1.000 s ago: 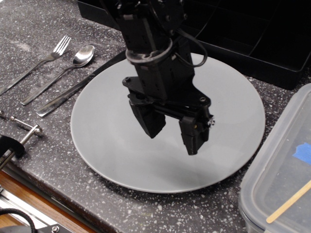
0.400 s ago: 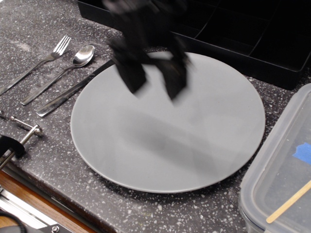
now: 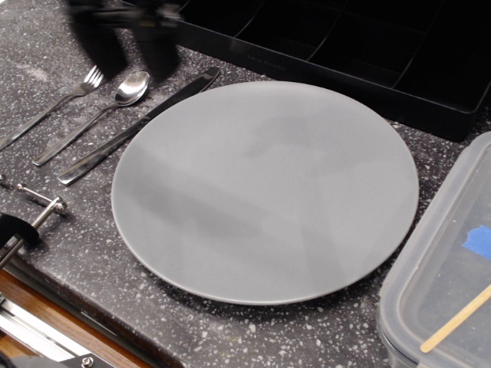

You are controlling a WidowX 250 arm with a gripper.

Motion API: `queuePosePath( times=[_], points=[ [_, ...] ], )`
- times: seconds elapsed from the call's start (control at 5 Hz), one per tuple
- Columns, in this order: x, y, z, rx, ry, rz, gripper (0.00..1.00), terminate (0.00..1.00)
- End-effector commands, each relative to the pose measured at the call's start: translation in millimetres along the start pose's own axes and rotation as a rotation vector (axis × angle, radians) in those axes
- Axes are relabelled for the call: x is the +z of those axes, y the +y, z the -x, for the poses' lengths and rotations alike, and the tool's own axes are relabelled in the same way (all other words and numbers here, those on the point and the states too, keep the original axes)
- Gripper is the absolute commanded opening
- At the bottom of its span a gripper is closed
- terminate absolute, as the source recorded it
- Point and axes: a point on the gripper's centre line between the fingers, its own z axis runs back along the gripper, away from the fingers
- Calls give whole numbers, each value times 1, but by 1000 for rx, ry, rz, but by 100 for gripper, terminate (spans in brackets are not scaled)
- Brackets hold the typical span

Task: Put spoon on plate

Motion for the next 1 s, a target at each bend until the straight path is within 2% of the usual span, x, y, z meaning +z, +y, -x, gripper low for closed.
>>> queuePosePath(
  times=[0.0,0.4,0.6,0.8],
  points=[
    [9,53,5,22,-10,-124,100,0],
    [-12,91,-44,12,28,-168,100,0],
    [-22,114,-59,32,42,-185,100,0],
    [-27,141,-63,55,65,-181,100,0]
  ],
)
